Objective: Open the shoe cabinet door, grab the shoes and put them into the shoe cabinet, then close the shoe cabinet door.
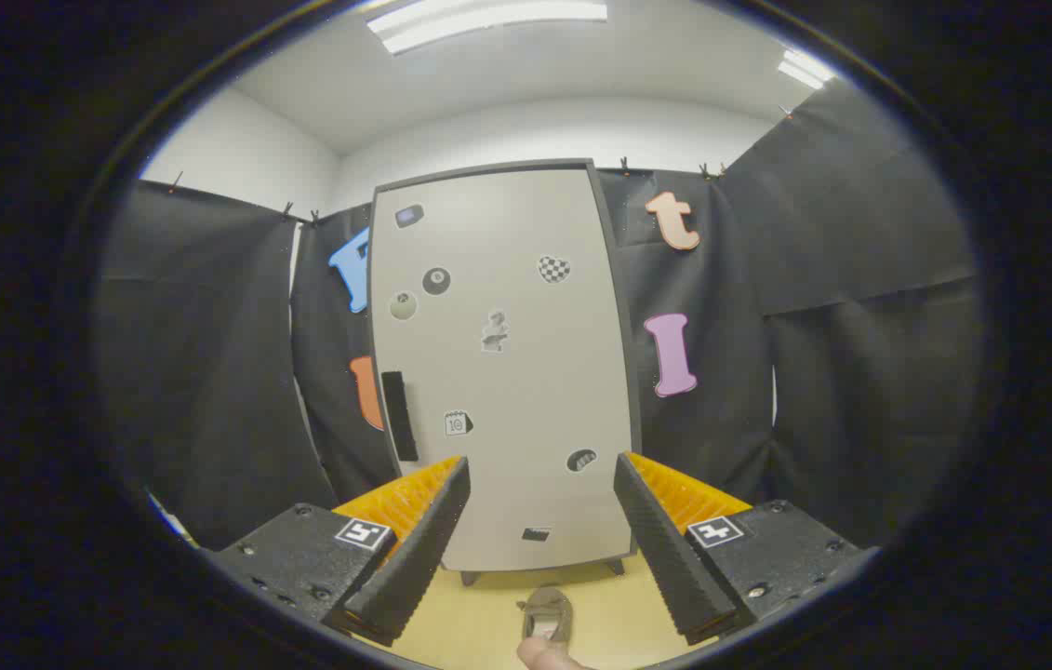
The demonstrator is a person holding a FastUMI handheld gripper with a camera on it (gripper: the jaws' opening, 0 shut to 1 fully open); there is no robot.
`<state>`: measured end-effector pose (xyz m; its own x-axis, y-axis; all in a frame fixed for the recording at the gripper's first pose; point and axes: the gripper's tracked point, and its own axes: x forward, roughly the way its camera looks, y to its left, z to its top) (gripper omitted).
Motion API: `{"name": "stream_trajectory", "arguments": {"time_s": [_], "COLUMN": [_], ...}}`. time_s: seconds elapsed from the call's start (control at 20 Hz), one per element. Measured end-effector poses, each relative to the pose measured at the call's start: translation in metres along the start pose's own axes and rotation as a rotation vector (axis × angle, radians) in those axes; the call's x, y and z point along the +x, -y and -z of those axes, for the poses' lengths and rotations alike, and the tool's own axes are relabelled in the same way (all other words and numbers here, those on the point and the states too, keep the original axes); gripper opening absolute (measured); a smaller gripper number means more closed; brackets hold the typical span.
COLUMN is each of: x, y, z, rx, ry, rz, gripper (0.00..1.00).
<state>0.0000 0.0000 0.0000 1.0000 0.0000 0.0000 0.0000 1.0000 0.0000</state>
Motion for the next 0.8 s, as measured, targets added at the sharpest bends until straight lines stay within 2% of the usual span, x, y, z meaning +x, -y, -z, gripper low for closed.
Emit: {"name": "stream_trajectory", "arguments": {"time_s": [0.25, 0.5, 0.8], "x": [-0.007, -0.003, -0.001], "y": [-0.007, -0.012, -0.025], "z": [0.004, 0.015, 0.014], "rx": [-0.049, -0.051, -0.058], "ry": [-0.029, -0.084, -0.091], "rz": [-0.001, -0.003, -0.020], "gripper": [1.00, 1.00, 1.00]}}
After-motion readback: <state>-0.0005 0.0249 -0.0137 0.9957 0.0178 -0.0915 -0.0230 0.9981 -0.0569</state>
